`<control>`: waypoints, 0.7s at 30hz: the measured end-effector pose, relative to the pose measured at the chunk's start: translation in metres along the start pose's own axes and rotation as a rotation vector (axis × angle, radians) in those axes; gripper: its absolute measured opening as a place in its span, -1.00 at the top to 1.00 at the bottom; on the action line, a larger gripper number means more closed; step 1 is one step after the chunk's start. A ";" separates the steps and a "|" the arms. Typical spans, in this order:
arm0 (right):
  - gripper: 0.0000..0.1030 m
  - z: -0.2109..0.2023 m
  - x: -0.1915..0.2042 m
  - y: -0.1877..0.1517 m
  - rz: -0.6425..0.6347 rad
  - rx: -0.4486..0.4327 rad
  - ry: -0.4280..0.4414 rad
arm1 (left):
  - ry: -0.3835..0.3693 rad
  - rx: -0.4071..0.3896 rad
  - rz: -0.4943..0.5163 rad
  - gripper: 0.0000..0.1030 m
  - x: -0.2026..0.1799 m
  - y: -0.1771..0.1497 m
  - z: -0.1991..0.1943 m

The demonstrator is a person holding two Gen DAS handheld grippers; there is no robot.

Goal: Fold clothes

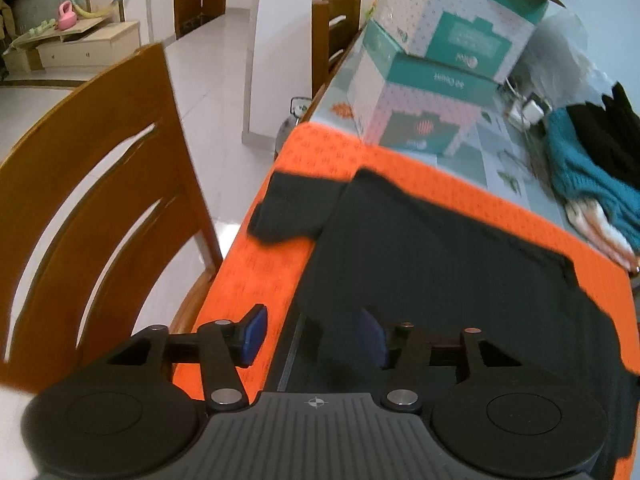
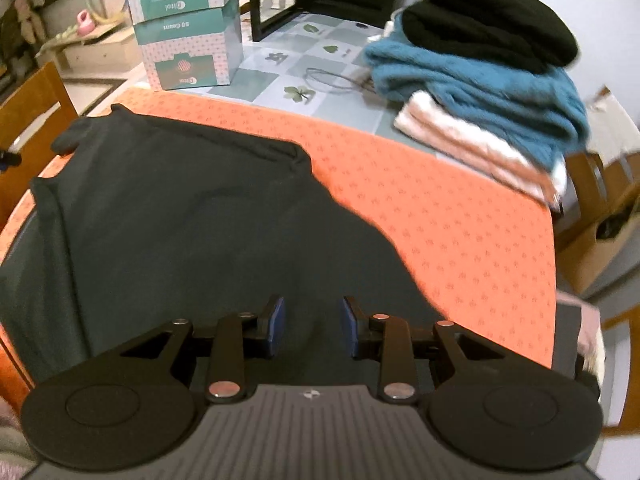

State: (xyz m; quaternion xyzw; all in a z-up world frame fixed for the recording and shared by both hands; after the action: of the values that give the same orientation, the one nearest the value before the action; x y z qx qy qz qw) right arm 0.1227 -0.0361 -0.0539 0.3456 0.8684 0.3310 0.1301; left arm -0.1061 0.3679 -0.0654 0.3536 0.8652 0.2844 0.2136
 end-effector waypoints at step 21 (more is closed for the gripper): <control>-0.07 -0.067 0.003 -0.159 0.285 0.090 -0.105 | 0.088 0.095 0.014 -0.16 0.034 -0.120 -0.052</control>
State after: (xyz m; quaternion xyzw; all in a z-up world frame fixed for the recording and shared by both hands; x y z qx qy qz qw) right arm 0.0086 -0.1524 -0.1093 0.4878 0.8164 0.2883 0.1114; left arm -0.2170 0.3043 -0.1096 0.3565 0.8838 0.2595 0.1564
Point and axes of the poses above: each gripper's, at about its wrist camera, not at the fingertips, and z roughly the way its jaws point, x to its left, y to its top, the point moved 5 cm from there along z, roughly the way its jaws point, and after that the axes turned 11 degrees about -x, right-handed, at the moved point
